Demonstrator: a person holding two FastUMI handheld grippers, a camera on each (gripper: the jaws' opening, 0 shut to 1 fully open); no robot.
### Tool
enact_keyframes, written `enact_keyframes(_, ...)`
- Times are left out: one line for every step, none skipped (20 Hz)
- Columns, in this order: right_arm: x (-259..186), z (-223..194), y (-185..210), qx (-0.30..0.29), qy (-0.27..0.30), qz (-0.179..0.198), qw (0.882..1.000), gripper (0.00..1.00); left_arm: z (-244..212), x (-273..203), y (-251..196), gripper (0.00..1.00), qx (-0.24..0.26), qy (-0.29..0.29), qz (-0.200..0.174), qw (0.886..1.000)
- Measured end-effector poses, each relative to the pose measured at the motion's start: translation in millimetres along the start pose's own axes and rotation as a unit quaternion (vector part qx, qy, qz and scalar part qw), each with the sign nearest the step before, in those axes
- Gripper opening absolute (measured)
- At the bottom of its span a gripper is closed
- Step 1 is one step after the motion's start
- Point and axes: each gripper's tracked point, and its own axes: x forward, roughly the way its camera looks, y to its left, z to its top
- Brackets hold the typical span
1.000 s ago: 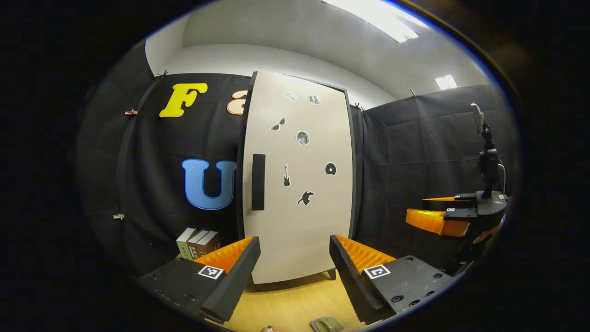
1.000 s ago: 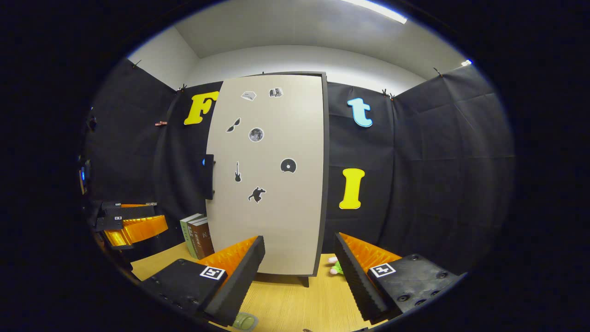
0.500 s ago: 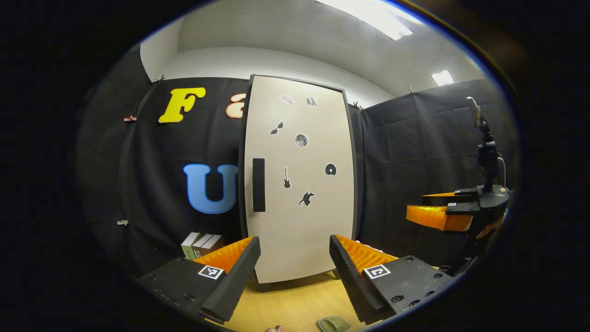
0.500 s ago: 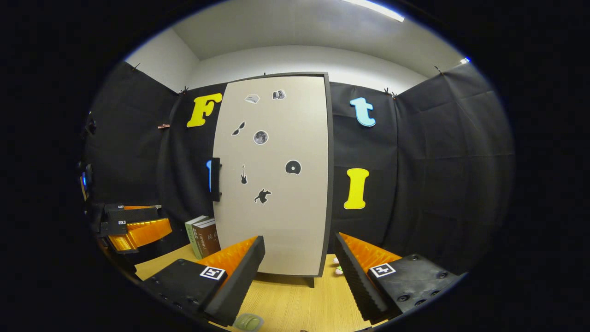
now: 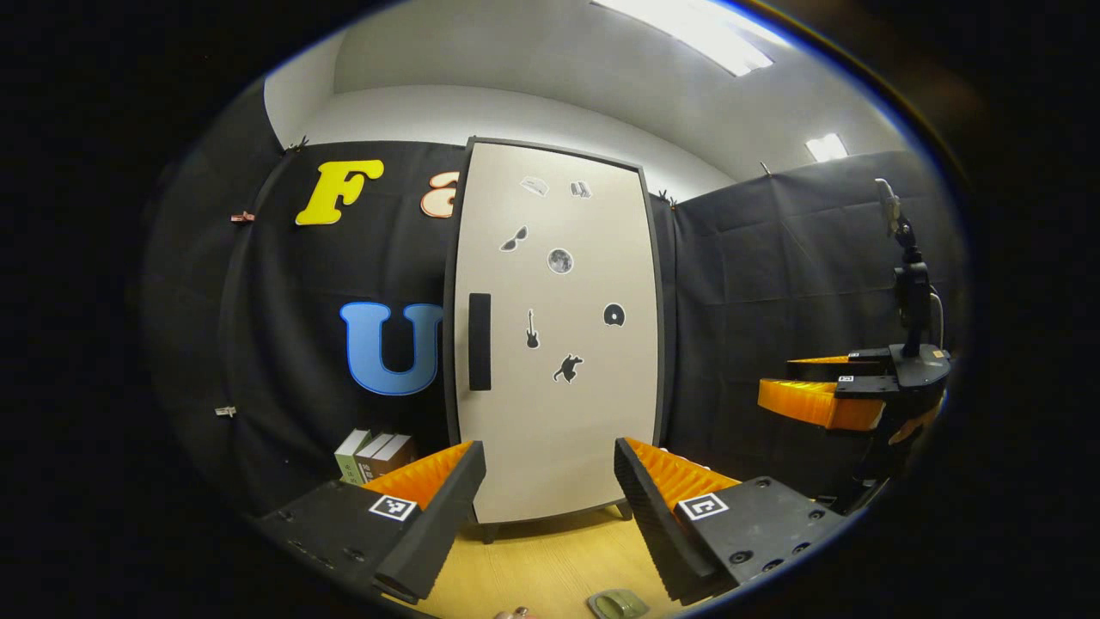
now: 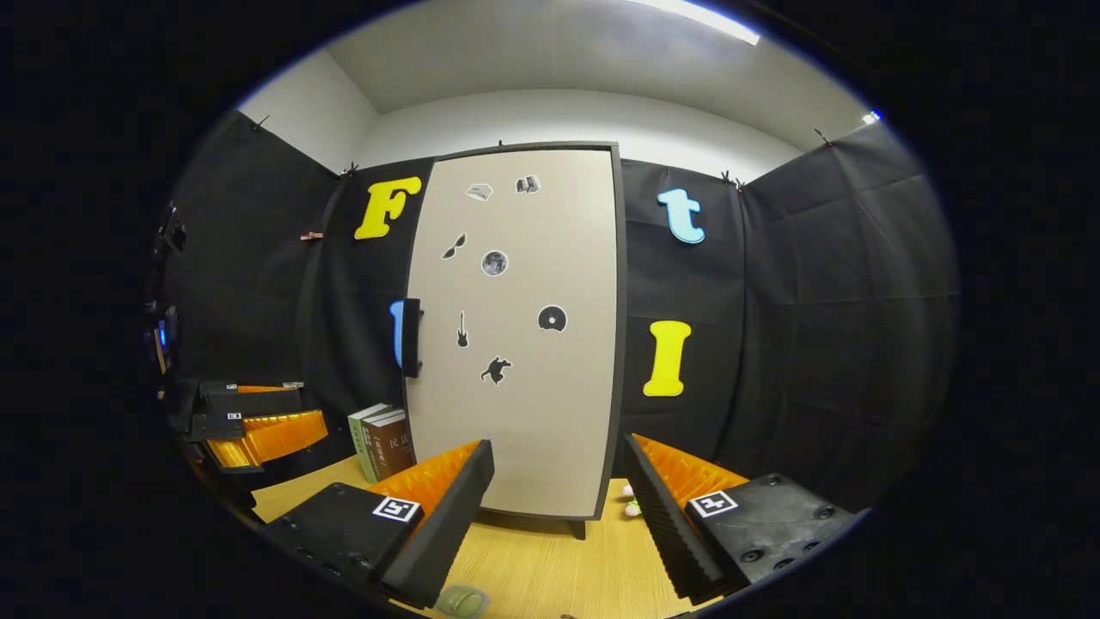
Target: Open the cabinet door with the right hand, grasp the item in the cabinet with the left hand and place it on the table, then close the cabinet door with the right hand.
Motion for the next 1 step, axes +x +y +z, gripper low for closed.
enact_keyframes(1.1, -0.5, 0.3, -0.001, -0.001, 0.002, 1.0, 0.97, 0.8, 0.5, 0.4, 0.94, 0.001, 0.0, 0.001, 1.0)
